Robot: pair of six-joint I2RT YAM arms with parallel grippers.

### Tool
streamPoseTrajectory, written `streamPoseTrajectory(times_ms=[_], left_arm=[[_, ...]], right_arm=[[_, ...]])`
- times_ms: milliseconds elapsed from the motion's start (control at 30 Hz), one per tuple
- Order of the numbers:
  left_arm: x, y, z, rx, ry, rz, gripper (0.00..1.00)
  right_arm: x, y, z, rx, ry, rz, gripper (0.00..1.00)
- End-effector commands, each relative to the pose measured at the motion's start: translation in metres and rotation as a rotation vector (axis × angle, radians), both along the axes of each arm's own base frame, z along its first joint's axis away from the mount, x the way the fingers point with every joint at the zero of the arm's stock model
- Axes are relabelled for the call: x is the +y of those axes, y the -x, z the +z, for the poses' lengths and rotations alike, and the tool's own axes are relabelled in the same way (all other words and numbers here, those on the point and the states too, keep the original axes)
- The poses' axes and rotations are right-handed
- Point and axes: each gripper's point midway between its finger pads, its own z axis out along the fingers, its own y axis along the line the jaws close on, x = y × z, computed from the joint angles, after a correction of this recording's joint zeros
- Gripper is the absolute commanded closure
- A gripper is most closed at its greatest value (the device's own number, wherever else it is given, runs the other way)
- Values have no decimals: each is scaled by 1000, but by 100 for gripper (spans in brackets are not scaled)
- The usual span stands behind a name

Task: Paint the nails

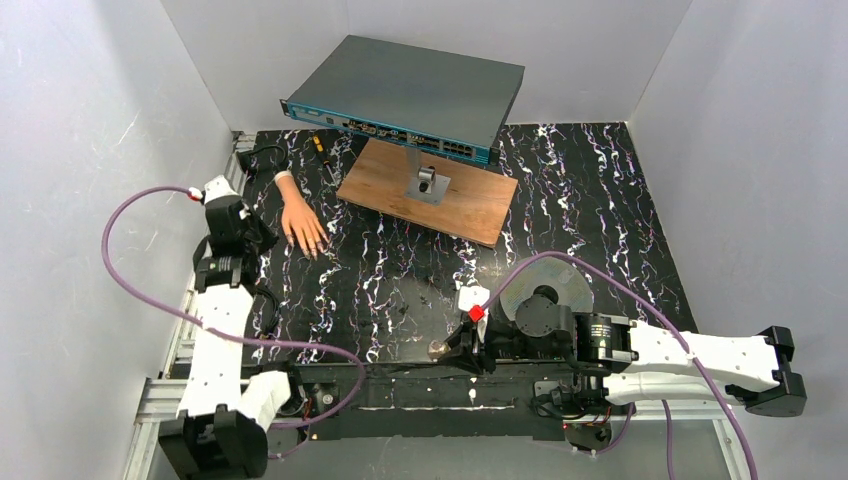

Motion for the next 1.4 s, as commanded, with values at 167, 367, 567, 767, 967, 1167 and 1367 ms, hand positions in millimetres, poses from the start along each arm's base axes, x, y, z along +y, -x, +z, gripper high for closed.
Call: streamPoseTrajectory(times_ms=[167,367,567,767,967,1167,1367], left_arm=[[-41,43,8,-46,89,-170,100],[-79,57,1,-57,189,-320,100],[-105,68,-15,-55,176,-440,100],[-144,74,-12,-85,232,-626,100],[-169,88,-14,-62,243,-773,100],[-191,104,-9,-118,243,-920,100],[-209,117,9,-162,305,-1034,100]], right_arm=[[14,-14,26,-69,-138,-60,99],[17,-25,32,-102,-181,-111,99],[21,-36,38,-140,-216,-156,99],[27,-44,43,-149,-280,-207,99],[29,-53,49,-144,-319,-244,99],[37,-51,52,-117,-301,-194,99],[36,-56,46,-73,-286,-165,99]])
